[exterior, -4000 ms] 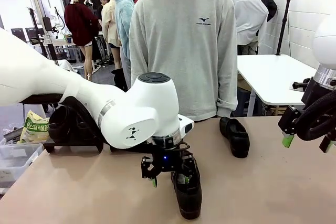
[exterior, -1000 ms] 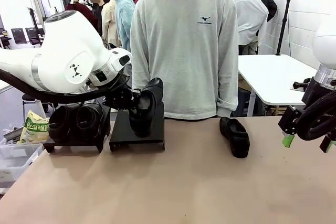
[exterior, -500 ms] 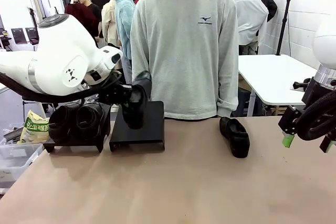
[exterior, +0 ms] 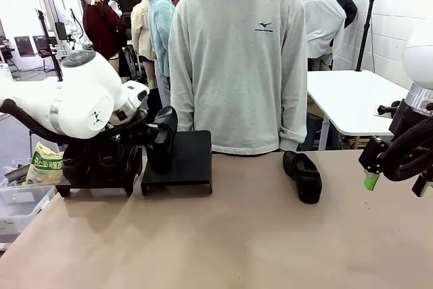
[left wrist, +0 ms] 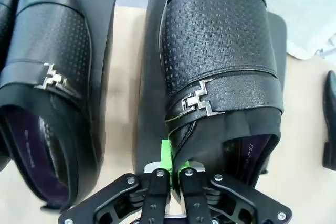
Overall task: Organize the shoes by placing them on the stand.
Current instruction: Place the Shoe from the middle of the table onto the Shoes Stand.
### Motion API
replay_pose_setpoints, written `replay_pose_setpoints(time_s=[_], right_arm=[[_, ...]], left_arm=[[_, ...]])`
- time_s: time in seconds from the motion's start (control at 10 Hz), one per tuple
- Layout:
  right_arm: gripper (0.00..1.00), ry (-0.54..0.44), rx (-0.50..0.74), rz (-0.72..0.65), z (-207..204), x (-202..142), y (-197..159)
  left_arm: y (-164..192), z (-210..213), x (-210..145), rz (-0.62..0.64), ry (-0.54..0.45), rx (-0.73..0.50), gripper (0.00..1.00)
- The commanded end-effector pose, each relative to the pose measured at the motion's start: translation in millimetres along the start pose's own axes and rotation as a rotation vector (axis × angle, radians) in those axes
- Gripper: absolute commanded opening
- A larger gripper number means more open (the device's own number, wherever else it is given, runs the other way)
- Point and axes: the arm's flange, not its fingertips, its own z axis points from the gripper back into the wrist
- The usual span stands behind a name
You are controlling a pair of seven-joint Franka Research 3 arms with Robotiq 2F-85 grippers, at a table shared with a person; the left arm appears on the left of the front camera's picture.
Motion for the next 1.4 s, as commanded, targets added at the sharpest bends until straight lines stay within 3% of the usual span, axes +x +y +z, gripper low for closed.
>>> replay_pose_setpoints(time_s=[0.0,0.7,0.8,0.9,1.3], right_arm=[[1.00,0.006,0.004,0.012,-0.7,-0.7,-1.3],[1.00,0.006,0.004,0.012,-0.7,-0.7,-1.3],[1.00,0.006,0.004,0.012,-0.7,-0.7,-1.3],[1.00,0.006,0.004,0.012,-0.7,-0.7,-1.3],[1.00,0.006,0.004,0.012,-0.7,-0.7,-1.3]], left_arm=[[-20.9,-13.0,12.2,0.001,-0.026,0.048,0.00],[-11.5,-25.0,17.8,0.039,0.048,0.068,0.00],[-12.1,-20.8,18.2,0.049,0.061,0.071,0.05],[-11.2,-21.4,19.7,0.055,0.090,0.076,0.19],[-8.4,-22.6,22.3,0.027,0.079,0.072,0.99]])
